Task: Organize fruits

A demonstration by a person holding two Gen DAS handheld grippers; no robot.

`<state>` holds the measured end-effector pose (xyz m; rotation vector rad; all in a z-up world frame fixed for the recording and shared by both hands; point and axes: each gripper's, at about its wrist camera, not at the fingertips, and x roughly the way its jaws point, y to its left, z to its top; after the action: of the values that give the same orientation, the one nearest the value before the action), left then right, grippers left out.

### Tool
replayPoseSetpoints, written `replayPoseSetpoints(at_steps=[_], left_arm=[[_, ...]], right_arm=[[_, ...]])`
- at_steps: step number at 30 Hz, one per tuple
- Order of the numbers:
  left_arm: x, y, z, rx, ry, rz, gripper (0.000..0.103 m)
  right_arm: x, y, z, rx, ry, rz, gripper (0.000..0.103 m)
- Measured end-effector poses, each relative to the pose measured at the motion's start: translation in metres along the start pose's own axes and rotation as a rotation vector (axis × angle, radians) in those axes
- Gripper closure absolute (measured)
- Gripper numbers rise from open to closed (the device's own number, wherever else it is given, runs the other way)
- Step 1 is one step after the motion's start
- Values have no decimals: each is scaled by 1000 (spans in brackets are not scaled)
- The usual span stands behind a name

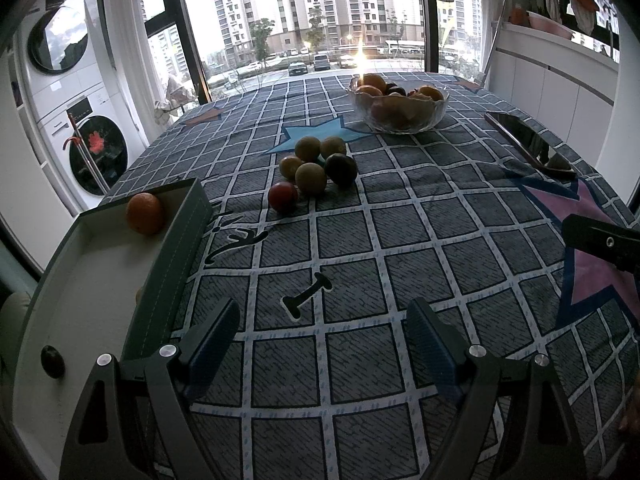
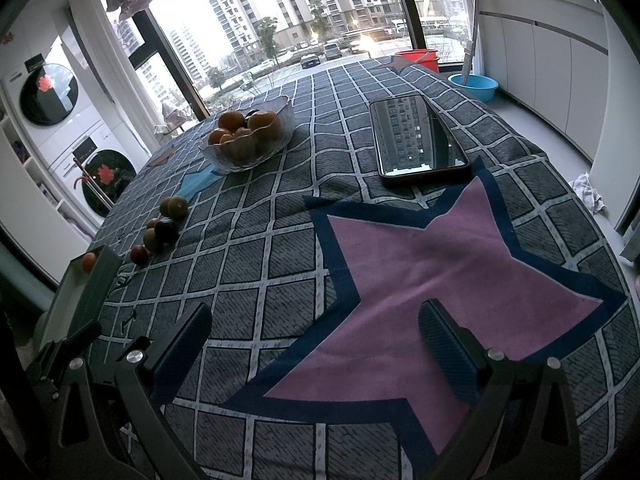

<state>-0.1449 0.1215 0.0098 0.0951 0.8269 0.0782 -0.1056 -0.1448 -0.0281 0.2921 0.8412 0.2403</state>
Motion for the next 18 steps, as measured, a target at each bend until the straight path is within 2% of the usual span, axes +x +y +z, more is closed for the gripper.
replayPoseSetpoints(at_steps=[18], left_arm=[[0,0,0,-1,0,-1,16]], right_arm=[[-1,-1,-1,2,-2,5,0]])
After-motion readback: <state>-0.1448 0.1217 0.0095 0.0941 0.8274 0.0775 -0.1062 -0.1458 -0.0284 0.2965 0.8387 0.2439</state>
